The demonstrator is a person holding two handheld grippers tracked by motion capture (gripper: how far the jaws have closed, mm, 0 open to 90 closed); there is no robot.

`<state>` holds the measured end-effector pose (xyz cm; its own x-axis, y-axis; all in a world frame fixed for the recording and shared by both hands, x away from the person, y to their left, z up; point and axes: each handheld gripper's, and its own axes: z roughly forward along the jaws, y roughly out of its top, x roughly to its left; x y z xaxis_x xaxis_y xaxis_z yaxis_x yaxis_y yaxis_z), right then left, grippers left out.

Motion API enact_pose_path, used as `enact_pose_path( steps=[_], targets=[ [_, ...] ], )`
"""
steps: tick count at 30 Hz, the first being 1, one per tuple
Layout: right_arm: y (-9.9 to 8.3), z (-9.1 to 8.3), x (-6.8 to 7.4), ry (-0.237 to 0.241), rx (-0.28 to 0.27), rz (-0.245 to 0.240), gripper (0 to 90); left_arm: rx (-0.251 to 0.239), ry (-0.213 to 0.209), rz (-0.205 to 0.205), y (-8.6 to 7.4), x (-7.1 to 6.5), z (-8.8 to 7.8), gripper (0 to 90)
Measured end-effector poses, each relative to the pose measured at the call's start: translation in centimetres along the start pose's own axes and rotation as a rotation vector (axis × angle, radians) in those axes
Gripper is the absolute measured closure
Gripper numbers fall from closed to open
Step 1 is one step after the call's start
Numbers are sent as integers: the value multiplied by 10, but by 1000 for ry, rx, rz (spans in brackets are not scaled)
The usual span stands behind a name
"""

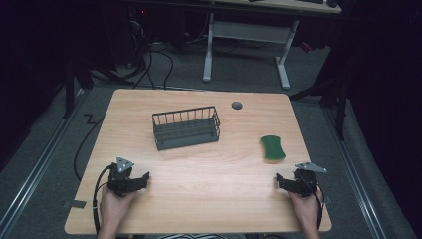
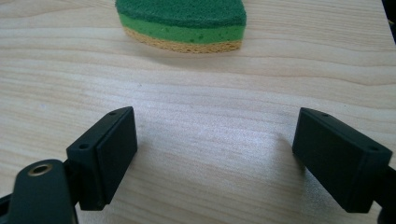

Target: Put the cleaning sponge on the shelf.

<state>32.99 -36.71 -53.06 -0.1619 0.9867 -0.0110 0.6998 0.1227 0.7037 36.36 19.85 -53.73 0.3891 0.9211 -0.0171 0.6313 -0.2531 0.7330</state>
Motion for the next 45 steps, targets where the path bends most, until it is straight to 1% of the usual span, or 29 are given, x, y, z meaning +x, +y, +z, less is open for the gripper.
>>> enact_pose_path(
  steps=[3,4,5,6,7,9,11,13,15,16,17,20,21,22,23,24,25,26,27,28,29,30,31,33,37,39,42,43,45],
  targets=[
    [-1,-1,-1,6,0,-7,157,-2,3,-1,0,0,0,193],
    [0,-2,-2,8,4,-7,182,-4,5,-2,0,1,-1,218],
    [0,-2,-2,8,4,-7,182,-6,4,-3,-1,1,-1,218],
    [0,-3,-3,18,4,-19,215,-7,4,-5,-1,2,-1,241],
    [0,-3,-3,18,4,-19,215,-9,5,-10,-1,2,-1,241],
    [1,-5,-2,22,7,-24,283,-11,-1,-24,0,2,-1,249],
    [0,-8,0,15,-22,-36,333,-10,-4,-26,1,3,-1,276],
    [1,-10,1,23,-32,-32,340,-9,-9,-28,3,3,-1,278],
    [4,-14,3,47,-61,-24,357,-18,-20,-32,4,3,-2,294],
    [9,-17,7,81,-93,-28,378,-24,-23,-31,5,2,-4,299],
    [12,-19,10,92,-105,-27,388,-24,-23,-31,5,2,-4,304],
    [20,-21,19,93,-144,-50,405,-21,-25,-28,8,2,-5,320],
    [23,-21,22,103,-158,-48,414,-15,-28,-29,10,2,-5,322],
    [23,-21,22,103,-158,-48,414,-14,-30,-27,12,1,-5,322],
    [26,-20,24,121,-160,-49,425,-15,-31,-26,13,0,-6,326],
    [33,-18,30,157,-169,-61,450,-17,-31,-23,15,-1,-5,327],
    [33,-18,30,157,-169,-61,450,-16,-33,-20,17,-2,-5,327],
    [39,-16,38,186,-195,-77,461,-19,-42,-18,20,-3,-4,324],
    [39,-16,38,186,-195,-77,461,-19,-42,-18,20,-3,-4,322],
    [48,-13,46,224,-209,-92,485,-18,-46,-18,22,-4,-4,313],
    [48,-13,46,224,-209,-92,485,-20,-47,-16,24,-4,-4,313],
    [52,-11,50,247,-215,-95,490,-22,-49,-15,26,-5,-5,308],
    [57,-9,54,266,-206,-95,501,-28,-50,-17,28,-5,-5,308],
    [68,-4,63,299,-198,-117,515,-35,-55,-22,33,-5,-5,314],
    [86,9,79,336,-174,-145,519,-48,-75,-36,44,-5,-5,327],
    [95,15,86,360,-164,-143,523,-51,-73,-28,49,-6,-4,337],
    [106,24,94,380,-162,-139,525,-50,-60,-20,58,-8,0,343],
    [114,30,99,391,-158,-132,528,-49,-55,-20,60,-9,2,356],
    [117,32,102,397,-154,-133,533,-40,-48,-20,65,-9,5,363]
  ],
)
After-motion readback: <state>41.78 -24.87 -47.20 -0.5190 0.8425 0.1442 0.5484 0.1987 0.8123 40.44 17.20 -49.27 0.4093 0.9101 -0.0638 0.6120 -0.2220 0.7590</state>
